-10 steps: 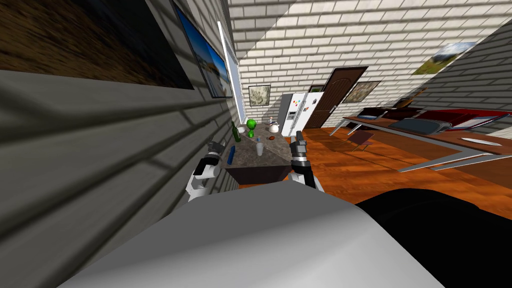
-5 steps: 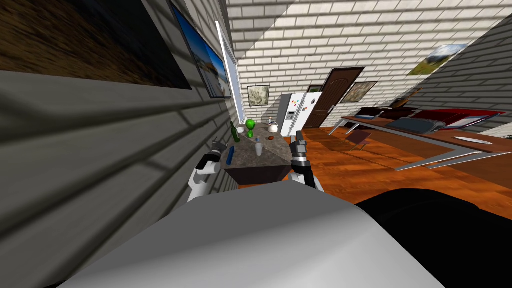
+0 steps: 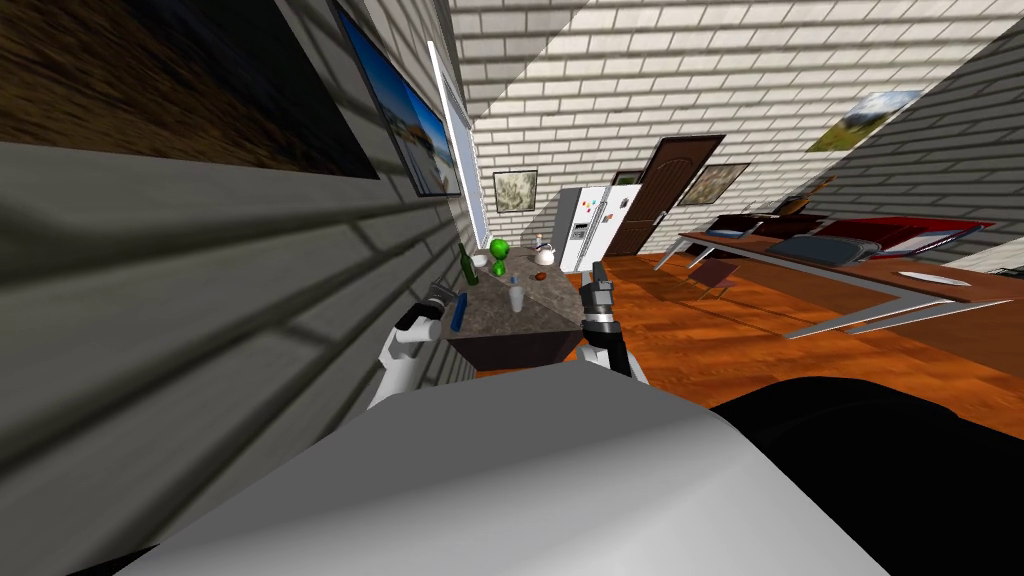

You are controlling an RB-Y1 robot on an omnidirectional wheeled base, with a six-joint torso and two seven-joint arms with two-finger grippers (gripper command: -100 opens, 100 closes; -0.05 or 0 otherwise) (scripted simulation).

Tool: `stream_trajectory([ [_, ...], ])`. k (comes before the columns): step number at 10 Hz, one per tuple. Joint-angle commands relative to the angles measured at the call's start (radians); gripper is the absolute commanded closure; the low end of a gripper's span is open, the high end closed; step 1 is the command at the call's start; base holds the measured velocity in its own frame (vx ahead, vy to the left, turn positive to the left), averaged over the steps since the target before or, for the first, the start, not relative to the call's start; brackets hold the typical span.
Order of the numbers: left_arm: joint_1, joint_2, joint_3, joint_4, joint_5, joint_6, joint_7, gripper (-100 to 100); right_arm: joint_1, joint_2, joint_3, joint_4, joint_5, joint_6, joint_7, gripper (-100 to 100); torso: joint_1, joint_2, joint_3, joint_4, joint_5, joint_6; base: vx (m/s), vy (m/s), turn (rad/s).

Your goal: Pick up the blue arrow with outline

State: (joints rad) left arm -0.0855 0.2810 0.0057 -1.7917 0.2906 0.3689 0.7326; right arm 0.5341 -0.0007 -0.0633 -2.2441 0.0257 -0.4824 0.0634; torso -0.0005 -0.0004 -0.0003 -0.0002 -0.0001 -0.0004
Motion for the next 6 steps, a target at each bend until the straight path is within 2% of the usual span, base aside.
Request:
stream_trajectory([
  [1, -0.013, 0.000, 0.000, 0.011, 0.001, 0.044, 0.013, -100, 0.000, 0.000, 0.000, 0.000, 0.000, 0.000, 0.000, 0, 0.000, 0.000, 0.000, 0.000, 0.000, 0.000, 0.000, 0.000, 0.000],
  [2, -0.054, 0.016, -0.003, 0.052, 0.019, 0.074, 0.060, -100, 0.000, 0.000, 0.000, 0.000, 0.000, 0.000, 0.000, 0, 0.000, 0.000, 0.000, 0.000, 0.000, 0.000, 0.006, -0.007, -0.030],
  [4, -0.054, 0.016, -0.003, 0.052, 0.019, 0.121, 0.069, -100, 0.000, 0.000, 0.000, 0.000, 0.000, 0.000, 0.000, 0, 0.000, 0.000, 0.000, 0.000, 0.000, 0.000, 0.003, -0.003, -0.011],
  [5, -0.095, 0.032, -0.007, 0.095, 0.038, 0.156, 0.116, -100, 0.000, 0.000, 0.000, 0.000, 0.000, 0.000, 0.000, 0, 0.000, 0.000, 0.000, 0.000, 0.000, 0.000, 0.004, -0.009, -0.033],
  [6, -0.095, 0.032, -0.007, 0.095, 0.038, 0.184, 0.125, -100, 0.000, 0.000, 0.000, 0.000, 0.000, 0.000, 0.000, 0, 0.000, 0.000, 0.000, 0.000, 0.000, 0.000, 0.006, -0.007, -0.022],
])
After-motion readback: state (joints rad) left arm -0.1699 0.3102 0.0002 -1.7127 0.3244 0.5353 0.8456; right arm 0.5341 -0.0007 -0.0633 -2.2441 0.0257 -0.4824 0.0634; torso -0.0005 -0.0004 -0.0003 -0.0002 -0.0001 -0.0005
